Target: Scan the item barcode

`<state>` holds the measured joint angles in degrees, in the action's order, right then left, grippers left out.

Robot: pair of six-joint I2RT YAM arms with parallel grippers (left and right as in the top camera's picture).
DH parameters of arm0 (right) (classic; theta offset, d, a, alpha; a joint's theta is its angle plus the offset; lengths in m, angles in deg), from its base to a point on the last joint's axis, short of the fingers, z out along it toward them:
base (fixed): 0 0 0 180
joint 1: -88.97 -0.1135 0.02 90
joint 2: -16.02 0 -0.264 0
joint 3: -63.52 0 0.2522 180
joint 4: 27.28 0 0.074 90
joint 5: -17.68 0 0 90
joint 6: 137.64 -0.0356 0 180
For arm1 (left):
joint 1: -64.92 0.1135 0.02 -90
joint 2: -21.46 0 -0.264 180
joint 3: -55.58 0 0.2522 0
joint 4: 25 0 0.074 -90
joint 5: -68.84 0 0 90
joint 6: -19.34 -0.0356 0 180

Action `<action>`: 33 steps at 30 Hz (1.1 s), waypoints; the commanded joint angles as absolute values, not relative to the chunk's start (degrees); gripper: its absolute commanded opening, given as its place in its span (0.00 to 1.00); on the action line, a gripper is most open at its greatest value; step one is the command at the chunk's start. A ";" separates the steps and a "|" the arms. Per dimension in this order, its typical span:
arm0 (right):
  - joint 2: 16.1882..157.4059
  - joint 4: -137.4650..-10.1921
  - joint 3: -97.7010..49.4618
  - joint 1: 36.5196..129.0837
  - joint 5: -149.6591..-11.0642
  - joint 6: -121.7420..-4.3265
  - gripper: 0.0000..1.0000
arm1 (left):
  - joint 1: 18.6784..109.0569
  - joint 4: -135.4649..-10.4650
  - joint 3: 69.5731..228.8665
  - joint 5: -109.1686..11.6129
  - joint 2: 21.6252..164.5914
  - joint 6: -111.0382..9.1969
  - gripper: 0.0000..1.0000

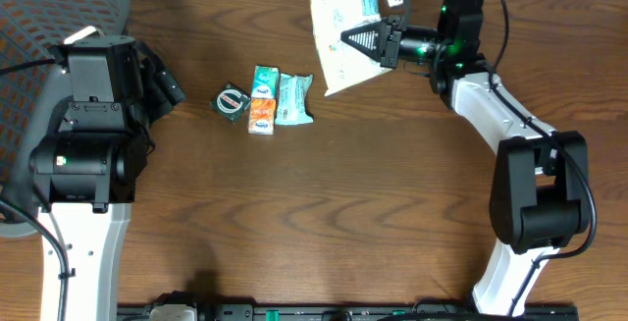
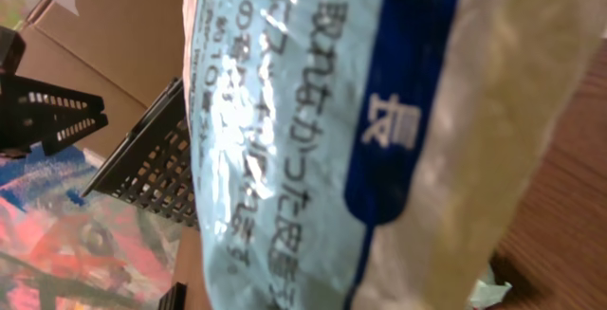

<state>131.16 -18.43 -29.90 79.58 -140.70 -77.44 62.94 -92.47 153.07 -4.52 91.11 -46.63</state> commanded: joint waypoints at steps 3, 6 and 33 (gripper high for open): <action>128.73 -22.26 -30.47 79.27 -137.62 -78.27 0.01 | 63.14 -92.56 153.81 -3.93 90.69 -46.34 0.98; 128.73 -38.13 -30.47 78.62 -124.74 -74.53 0.01 | 63.14 -92.56 153.81 -3.93 90.69 -46.34 0.98; 128.69 -83.63 -30.43 64.85 -38.98 -51.71 0.01 | 63.14 -92.56 153.81 -3.93 90.69 -46.34 0.98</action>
<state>126.17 -82.41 -30.14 65.41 -46.41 -53.83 62.94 -92.47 153.07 -4.50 91.11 -46.63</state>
